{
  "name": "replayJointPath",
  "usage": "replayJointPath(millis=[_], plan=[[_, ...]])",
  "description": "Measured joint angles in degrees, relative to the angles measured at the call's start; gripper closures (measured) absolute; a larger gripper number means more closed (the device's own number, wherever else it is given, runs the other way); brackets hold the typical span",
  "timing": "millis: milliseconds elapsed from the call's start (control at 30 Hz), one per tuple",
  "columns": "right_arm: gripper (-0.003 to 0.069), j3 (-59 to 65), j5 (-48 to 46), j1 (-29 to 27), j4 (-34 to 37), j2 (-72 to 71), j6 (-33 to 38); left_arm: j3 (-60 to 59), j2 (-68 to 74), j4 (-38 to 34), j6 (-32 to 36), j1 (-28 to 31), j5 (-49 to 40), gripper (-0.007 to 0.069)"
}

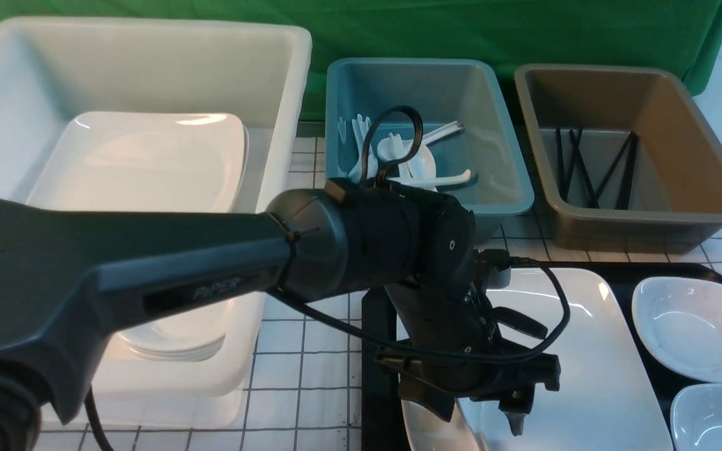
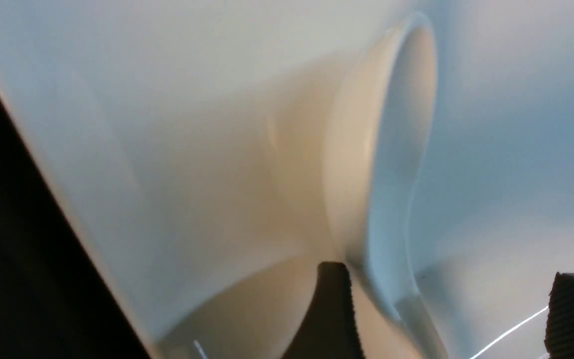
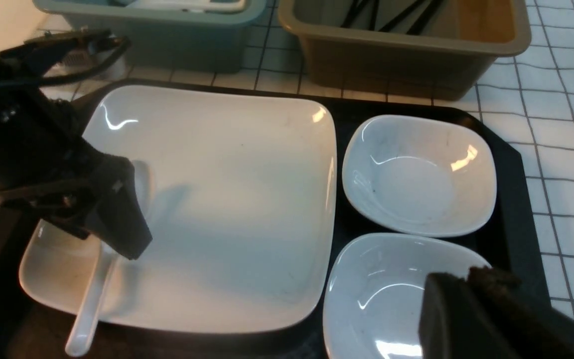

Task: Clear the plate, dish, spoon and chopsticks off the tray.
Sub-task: Use the left arm to grab a soup spoon from the plate

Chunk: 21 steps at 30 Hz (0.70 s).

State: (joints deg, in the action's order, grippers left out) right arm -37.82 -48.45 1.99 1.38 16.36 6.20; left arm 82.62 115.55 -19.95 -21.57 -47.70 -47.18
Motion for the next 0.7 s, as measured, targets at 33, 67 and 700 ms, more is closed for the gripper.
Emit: replayJointPath(millis=[33, 67, 700], plan=[[0.0546, 0.0, 0.0, 0.0, 0.0, 0.0, 0.0, 0.0, 0.07, -0.07, -0.07, 0.0, 0.09, 0.0104], [0.0544, 0.0, 0.0, 0.0, 0.0, 0.0, 0.05, 0.0, 0.22, -0.32, -0.07, 0.0, 0.59, 0.0104], [0.0533, 0.0, -0.24, 0.0, 0.0, 0.0, 0.02, 0.58, 3.06, -0.89, -1.24, 1.22, 1.86, 0.0417]])
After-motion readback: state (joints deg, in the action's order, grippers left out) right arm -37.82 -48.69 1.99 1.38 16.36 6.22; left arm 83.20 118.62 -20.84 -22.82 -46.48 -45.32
